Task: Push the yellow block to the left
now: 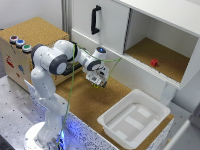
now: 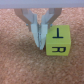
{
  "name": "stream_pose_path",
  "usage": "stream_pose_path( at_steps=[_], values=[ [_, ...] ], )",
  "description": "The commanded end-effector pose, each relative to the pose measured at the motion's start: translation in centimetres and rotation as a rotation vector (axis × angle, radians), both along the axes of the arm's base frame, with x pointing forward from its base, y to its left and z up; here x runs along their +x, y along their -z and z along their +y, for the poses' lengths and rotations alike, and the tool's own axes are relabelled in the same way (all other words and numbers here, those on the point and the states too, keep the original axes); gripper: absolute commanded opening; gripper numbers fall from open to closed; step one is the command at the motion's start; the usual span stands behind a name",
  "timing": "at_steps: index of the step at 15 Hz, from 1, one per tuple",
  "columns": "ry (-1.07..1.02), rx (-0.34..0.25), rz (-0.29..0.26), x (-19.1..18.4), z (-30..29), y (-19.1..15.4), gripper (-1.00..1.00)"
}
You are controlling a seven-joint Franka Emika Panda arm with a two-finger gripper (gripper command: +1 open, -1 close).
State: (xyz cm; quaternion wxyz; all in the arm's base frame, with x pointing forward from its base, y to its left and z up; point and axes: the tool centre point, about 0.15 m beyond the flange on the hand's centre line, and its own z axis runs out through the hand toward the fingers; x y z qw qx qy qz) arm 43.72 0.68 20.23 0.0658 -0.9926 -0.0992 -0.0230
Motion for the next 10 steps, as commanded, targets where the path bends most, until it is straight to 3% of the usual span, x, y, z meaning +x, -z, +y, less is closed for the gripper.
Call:
stream_pose_path(
  at_steps=[1,10],
  values=[
    [0.023,0.036,0.035,2.3,-3.7,-0.8,-1.00],
    [0.056,-0.033,0.045,3.4,-8.3,-0.2,-1.00]
  ],
)
